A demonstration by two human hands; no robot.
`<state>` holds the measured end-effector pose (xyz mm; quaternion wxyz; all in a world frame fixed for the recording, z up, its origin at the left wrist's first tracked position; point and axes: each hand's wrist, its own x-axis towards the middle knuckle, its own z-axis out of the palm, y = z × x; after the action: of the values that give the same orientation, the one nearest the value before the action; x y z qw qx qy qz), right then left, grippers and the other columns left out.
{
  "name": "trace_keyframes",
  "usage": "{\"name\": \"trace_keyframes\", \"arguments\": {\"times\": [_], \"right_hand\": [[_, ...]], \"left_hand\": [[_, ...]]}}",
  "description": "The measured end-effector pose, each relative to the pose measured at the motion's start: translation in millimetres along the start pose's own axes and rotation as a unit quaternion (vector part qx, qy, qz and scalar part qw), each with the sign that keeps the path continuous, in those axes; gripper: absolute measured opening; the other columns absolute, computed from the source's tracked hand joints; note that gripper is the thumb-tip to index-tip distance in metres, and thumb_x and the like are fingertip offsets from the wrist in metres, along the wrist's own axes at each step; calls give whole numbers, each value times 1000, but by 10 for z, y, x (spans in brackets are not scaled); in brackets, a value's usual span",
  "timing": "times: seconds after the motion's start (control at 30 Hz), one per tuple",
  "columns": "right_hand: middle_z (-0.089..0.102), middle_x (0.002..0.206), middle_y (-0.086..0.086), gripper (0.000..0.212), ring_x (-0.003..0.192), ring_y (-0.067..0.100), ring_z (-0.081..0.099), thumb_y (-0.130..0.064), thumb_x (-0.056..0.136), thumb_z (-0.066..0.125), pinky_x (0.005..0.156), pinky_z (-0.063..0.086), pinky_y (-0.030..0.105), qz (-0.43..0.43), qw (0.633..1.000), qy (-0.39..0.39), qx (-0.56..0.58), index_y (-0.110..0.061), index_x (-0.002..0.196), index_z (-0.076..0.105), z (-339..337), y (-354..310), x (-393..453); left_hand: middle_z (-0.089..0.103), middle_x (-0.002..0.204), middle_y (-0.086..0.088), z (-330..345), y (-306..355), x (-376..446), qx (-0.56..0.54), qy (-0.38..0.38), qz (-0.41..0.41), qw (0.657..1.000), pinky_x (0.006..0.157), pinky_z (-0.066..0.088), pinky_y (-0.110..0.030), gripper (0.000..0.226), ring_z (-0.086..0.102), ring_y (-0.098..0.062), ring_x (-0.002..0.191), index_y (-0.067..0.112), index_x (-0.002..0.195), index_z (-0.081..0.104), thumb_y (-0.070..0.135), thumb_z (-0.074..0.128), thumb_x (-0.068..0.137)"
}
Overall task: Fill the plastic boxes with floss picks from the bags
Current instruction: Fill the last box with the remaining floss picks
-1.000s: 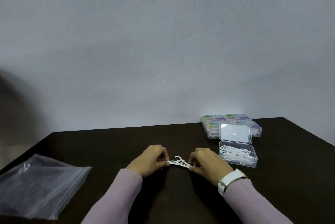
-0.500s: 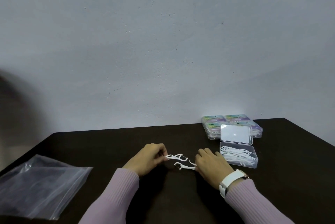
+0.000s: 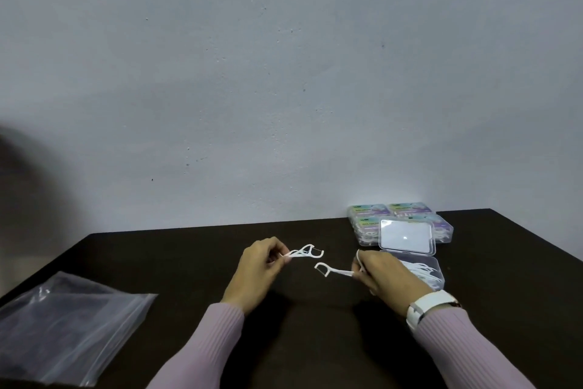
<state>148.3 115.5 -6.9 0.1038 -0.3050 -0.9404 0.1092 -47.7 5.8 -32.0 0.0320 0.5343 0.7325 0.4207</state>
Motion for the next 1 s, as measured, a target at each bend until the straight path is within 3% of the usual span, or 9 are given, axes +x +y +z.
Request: {"name": "trace_keyframes", "arguments": {"times": [0.13,0.27,0.4,0.57,0.77,1.0], "right_hand": [[60,109,10,6,96,20,55,-16,96,44,77,37,20,46,999,10,17,-16,94,49,-168,121,-2],[55,95,5,4,83,14,49,-17,96,47,69,37,16,87,995,36,22,-15,93,46,-340,315,-59],[61,103,9,12,95,19,58,-12,95,46,79,44,21,144,989,35,4,-8,101,56,-419,584,-137],[56,93,2,5,78,10,54,-13,91,55,69,42,16,163,985,41,36,-16,87,53,-396,822,-238],[63,93,3,8,84,11,58,-14,83,66,82,53,25,164,979,97,76,-12,91,67,-378,884,-256],[66,103,7,21,84,10,59,-14,87,62,85,51,22,152,976,131,86,-12,107,67,-383,937,-247]], "left_hand": [[54,92,9,174,76,-9,12,92,22,995,77,50,-21,8,54,-4,85,26,89,57,19,58,92],[48,87,16,395,196,-27,32,155,78,984,72,43,-14,6,51,-1,83,23,93,57,17,56,93],[47,91,14,647,340,22,38,146,106,983,73,44,-12,7,50,0,85,22,98,58,17,55,93],[46,95,14,950,514,129,27,111,142,983,74,42,-8,9,48,4,85,23,101,58,19,54,94],[46,95,15,1182,699,257,18,79,185,979,80,45,-19,10,50,-3,88,19,103,59,21,55,94],[48,93,14,1289,761,343,-20,52,150,987,82,47,-22,6,51,-5,89,20,98,57,23,56,93]]}}
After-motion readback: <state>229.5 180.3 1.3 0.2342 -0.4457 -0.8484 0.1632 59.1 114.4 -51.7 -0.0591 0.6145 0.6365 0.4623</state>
